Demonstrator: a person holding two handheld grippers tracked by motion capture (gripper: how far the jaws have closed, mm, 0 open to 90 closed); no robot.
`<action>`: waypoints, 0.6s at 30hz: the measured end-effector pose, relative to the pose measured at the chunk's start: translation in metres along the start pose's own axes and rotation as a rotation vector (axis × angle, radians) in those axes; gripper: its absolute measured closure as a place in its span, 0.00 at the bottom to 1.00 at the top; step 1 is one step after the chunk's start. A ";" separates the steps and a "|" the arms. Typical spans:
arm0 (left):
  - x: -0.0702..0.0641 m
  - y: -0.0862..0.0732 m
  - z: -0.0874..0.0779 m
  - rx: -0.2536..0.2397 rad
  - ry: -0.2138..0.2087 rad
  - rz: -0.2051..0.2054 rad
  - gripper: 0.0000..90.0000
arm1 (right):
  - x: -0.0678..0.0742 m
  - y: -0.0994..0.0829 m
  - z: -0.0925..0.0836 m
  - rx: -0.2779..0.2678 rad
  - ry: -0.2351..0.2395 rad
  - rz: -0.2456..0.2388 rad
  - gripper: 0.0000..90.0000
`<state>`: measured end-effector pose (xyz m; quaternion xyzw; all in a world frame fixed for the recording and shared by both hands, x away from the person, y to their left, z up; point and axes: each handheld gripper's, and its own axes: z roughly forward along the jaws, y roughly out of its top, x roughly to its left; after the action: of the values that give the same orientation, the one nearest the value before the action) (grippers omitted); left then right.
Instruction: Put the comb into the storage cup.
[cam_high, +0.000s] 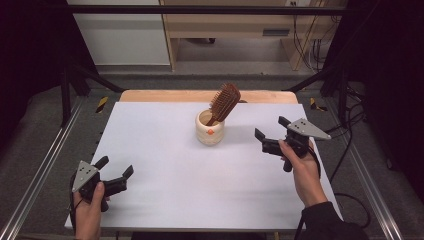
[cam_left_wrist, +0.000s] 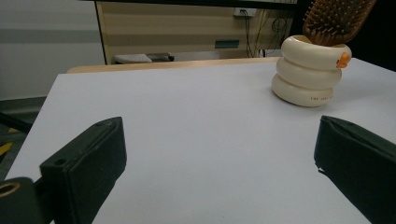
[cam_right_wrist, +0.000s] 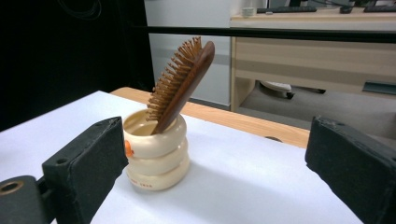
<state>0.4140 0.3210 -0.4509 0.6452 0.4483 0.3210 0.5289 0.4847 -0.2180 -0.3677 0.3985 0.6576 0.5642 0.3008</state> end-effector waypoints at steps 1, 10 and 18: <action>0.000 0.000 0.000 0.000 0.002 0.002 0.03 | 0.000 -0.002 -0.002 -0.001 -0.001 -0.001 0.06; -0.001 0.000 -0.001 -0.001 0.005 0.004 0.03 | -0.005 -0.017 -0.017 -0.015 -0.024 0.001 0.06; 0.002 -0.001 -0.002 -0.004 0.011 -0.004 0.03 | -0.013 -0.036 -0.033 -0.014 -0.046 0.015 0.05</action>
<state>0.4130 0.3240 -0.4513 0.6412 0.4519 0.3243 0.5286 0.4564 -0.2470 -0.3977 0.4143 0.6435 0.5617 0.3144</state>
